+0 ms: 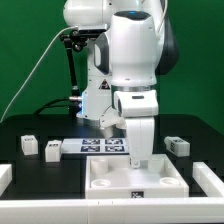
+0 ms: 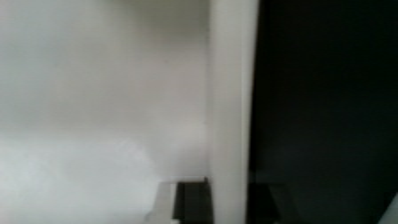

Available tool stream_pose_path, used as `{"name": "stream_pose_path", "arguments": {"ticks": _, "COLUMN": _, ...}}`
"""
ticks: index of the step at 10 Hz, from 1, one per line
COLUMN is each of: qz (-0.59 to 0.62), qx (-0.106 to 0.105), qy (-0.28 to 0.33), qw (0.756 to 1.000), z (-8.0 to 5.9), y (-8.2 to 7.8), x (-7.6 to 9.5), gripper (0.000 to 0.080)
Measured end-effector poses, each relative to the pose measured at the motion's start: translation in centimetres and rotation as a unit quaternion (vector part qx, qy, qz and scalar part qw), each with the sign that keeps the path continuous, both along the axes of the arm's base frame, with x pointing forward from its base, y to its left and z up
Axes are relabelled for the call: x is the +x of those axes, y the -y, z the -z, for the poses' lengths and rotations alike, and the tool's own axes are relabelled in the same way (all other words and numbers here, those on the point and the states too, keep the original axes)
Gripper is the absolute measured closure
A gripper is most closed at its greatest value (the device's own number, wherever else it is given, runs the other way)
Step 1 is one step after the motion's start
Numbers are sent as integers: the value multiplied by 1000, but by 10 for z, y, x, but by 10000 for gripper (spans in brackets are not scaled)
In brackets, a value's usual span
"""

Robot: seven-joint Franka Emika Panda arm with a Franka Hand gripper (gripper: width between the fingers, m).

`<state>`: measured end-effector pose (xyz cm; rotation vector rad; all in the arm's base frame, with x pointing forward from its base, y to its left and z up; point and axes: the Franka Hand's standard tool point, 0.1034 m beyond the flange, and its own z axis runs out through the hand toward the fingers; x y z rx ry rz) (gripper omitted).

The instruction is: Assemble one leg

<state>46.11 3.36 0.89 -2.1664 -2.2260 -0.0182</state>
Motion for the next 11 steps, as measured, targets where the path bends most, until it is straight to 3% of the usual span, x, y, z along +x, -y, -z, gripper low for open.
{"name": "stream_pose_path", "arguments": {"ticks": 3, "qz": 6, "qx": 0, "qy": -1, "qw": 1000, "z": 1, "y": -1, "x": -1, "gripper": 741}}
{"name": "stream_pose_path", "arguments": {"ticks": 7, "qz": 24, "qx": 5, "qy": -3, "qw": 1000, "z": 1, "y": -40, "x": 15, "gripper": 741}}
{"name": "stream_pose_path", "arguments": {"ticks": 9, "qz": 27, "qx": 8, "qy": 0, "qw": 1000, "z": 1, "y": -50, "x": 23, "gripper": 741}}
{"name": "stream_pose_path", "arguments": {"ticks": 11, "qz": 32, "qx": 8, "qy": 0, "qw": 999, "z": 1, "y": -49, "x": 23, "gripper": 741}}
